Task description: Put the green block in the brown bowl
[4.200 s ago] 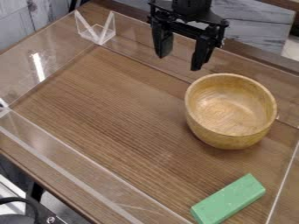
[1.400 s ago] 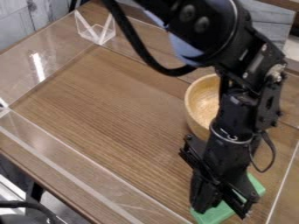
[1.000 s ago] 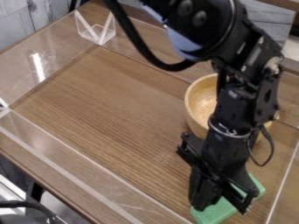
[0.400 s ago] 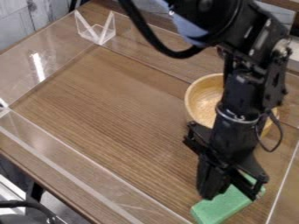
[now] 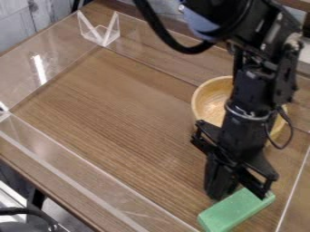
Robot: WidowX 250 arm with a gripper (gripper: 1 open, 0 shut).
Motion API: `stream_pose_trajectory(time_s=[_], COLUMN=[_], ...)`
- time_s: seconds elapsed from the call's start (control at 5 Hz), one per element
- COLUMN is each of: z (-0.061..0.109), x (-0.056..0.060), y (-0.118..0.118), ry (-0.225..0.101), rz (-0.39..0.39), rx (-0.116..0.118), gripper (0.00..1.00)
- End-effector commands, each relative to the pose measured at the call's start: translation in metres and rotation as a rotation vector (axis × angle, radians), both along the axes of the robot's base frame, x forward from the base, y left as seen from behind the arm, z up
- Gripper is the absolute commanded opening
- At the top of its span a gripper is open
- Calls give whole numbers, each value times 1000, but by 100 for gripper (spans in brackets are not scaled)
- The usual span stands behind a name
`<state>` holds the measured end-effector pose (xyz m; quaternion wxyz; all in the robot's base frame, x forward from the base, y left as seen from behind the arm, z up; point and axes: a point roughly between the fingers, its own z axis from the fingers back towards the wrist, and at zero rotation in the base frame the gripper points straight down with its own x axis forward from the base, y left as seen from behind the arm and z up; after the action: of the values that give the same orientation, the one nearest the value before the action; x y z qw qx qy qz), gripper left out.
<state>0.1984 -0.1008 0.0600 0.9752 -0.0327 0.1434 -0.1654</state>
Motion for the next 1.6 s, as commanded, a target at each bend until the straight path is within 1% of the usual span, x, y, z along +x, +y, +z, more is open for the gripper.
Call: stream_pose_trajectory(time_s=[0.0, 0.2, 0.4, 0.6, 0.8, 1.0, 1.4], z=[22, 23, 13, 0, -17, -26, -41], x=[15, 23, 26, 26, 26, 27, 29], y=[5, 10, 8, 3, -3, -3, -2], ry=[-70, -91, -108, -130, -149, -156, -159], rz=[20, -7, -43, -85, -111, -110, -104], rx=[-26, -24, -22, -23, -26, -29, -35], gripper=[0, 100, 100, 100, 100, 100, 100])
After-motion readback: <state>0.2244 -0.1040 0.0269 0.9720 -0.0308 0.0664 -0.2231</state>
